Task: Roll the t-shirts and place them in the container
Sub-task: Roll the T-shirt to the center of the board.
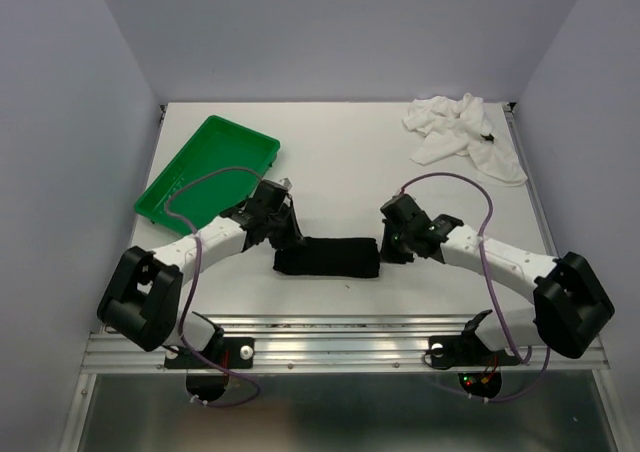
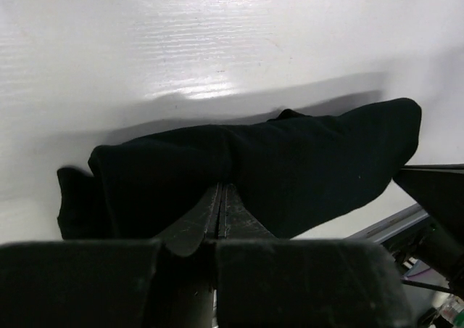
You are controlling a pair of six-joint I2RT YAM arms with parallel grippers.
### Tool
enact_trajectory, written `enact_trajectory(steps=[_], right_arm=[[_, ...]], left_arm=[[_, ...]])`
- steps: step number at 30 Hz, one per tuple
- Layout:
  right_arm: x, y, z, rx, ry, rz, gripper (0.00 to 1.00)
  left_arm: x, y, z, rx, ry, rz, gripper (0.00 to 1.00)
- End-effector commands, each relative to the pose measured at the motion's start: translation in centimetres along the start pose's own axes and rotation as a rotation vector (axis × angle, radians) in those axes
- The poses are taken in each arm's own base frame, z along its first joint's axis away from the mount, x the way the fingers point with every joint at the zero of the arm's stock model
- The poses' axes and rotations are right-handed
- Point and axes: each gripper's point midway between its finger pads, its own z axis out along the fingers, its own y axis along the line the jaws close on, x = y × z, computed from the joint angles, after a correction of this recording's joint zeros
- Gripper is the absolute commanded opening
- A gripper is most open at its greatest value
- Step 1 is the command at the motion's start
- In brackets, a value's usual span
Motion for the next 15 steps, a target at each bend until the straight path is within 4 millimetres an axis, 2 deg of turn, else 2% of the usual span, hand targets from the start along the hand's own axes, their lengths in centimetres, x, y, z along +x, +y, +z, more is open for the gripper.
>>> enact_trajectory(steps=[1,2,4,7,10,11,12,13,15], right_arm=[[-4.3,1.9,-4.0,-0.033,-0.141,-0.010,0.11],[-4.8,3.0,-5.1,-0.070,-0.164,-0.010,0.11],[-5.3,4.0,-6.2,-0.114,-0.174,0.006,0.11],[-5.4,7.0,-7.3,-0.233,-0.177,0.018,0.11],[-5.0,9.0,-6.7,-0.307,-0.148,0.047,0.11],[-5.0,10.5,-6.8,-0.371,-0.144,0.050,0.11],[-4.2,11.1,-5.9,-0.396,-0.097,0.068,0.11],[-4.8,12.5,-5.9,-0.461,-0.114,0.077,0.11],[-4.7,13.4,-5.2,-0.502,-0.094,0.109,0.12]], left_arm=[[-0.7,-0.6,-2.4,-0.004,-0.058,-0.026,0.00],[-0.9,-0.6,-2.9,-0.011,-0.071,-0.028,0.00],[-1.9,-1.6,-4.1,0.011,-0.111,-0.023,0.00],[-2.5,-2.5,-5.5,0.020,-0.130,-0.015,0.00],[-2.2,-4.0,-6.1,0.064,-0.127,-0.014,0.00],[-2.0,-4.8,-6.1,0.094,-0.119,-0.008,0.00],[-1.3,-5.7,-5.7,0.124,-0.098,-0.007,0.00],[-0.9,-6.0,-5.5,0.138,-0.084,-0.010,0.00],[0.1,-5.8,-4.8,0.149,-0.055,-0.028,0.00]])
